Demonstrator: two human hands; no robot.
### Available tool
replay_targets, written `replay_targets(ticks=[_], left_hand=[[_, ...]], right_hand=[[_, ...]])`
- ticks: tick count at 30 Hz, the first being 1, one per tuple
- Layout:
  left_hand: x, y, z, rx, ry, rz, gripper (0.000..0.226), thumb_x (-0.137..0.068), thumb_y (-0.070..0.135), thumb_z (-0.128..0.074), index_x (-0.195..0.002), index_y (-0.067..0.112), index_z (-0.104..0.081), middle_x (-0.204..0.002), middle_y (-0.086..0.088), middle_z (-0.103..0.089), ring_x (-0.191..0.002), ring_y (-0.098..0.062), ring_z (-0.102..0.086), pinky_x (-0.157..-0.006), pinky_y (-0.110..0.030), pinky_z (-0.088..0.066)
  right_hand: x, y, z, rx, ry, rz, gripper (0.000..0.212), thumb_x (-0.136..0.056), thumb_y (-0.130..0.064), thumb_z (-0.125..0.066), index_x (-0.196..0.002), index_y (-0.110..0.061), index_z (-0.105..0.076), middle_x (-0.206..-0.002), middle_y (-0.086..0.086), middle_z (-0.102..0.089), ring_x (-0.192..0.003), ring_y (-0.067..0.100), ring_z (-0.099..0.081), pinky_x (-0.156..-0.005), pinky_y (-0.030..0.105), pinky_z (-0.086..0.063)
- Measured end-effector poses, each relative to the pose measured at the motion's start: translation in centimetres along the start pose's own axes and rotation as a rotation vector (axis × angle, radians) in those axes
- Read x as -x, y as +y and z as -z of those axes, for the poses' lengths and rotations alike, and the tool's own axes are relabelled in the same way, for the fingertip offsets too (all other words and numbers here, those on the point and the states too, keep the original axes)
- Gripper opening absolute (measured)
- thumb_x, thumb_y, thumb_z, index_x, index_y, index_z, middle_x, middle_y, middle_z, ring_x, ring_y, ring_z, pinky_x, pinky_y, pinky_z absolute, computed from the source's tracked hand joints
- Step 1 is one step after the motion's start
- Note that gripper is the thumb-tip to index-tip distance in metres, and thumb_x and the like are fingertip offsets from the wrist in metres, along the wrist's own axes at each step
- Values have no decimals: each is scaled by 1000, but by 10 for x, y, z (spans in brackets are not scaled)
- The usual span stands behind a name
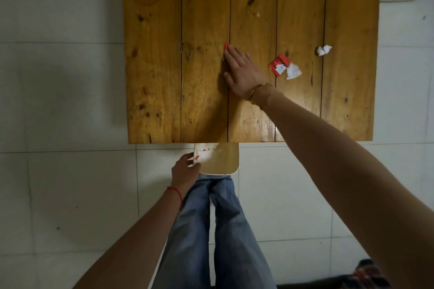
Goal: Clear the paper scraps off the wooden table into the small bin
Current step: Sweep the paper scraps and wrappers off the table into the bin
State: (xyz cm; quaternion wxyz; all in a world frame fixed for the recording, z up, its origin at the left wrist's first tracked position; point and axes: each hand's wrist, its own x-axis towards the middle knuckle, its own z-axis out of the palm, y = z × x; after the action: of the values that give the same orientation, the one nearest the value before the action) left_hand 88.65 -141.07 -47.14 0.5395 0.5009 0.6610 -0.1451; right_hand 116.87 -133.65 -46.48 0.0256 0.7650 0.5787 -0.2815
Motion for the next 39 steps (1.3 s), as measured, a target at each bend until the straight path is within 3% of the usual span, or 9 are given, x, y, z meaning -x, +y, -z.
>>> replay_targets(ticks=[6,12,15,19,24,27,31,39], left_hand=[[2,-2,0,1,-12,10,43,-84,17,-57,-126,14,-57,-118,-9,-67,-107,-25,-61,-96,-35,-48],[7,-8,-1,-20,-22,5,41,-85,21,-59,-125,13,-58,-119,-9,-66,-107,-24,-62,-97,-33,-46],[13,-10,-3,-37,-34,-6,39,-85,22,-60,-123,13,-59,-118,-9,-66,-105,-23,-62,-90,-27,-45],[18,-9,-10,-55,-60,-12,36,-85,15,-58,-120,13,-60,-116,-8,-67,-101,-22,-61,-85,-25,-44],[14,1,-26,-99,-80,-26,33,-85,17,-58,-118,14,-61,-114,-7,-67,-102,-23,-62,-84,-23,-43],[9,8,-35,-96,-85,-25,35,-85,17,-58,-120,14,-61,-115,-7,-67,-96,-19,-60,-84,-23,-43],[2,19,-44,-99,-79,-29,39,-84,14,-57,-123,11,-59,-119,-10,-65,-106,-25,-61,-91,-27,-45],[2,31,-52,-117,-95,-30,42,-85,22,-59,-125,13,-57,-122,-8,-63,-110,-25,-60,-98,-35,-47]], right_hand=[[77,-20,-55,71,-68,322,63,-96,-39,-31,-151,-15,-8,-160,6,-10,-147,23,-6,-121,42,-7],[167,-41,-119,45,-177,479,62,-96,-35,-33,-150,-14,-11,-160,7,-7,-148,22,2,-121,42,-4],[192,-45,-127,-140,-135,364,60,-97,-33,-36,-150,-14,-15,-159,8,-12,-148,21,0,-121,43,-9],[187,-24,-98,-371,126,9,56,-97,-36,-35,-149,-22,-19,-159,2,-17,-147,16,-7,-119,46,-19],[138,41,-39,-338,326,-285,55,-99,-33,-34,-149,-15,-21,-158,9,-19,-147,26,-11,-120,46,-16],[109,71,-14,-326,340,-340,56,-98,-30,-35,-150,-16,-19,-159,11,-14,-147,28,-8,-120,44,-11],[84,90,-4,-265,229,-341,57,-99,-33,-34,-151,-20,-14,-161,6,-7,-147,26,-7,-120,42,-9],[109,63,-40,-222,93,-151,58,-99,-39,-28,-151,-19,-12,-160,5,-6,-147,24,0,-121,45,-9]])
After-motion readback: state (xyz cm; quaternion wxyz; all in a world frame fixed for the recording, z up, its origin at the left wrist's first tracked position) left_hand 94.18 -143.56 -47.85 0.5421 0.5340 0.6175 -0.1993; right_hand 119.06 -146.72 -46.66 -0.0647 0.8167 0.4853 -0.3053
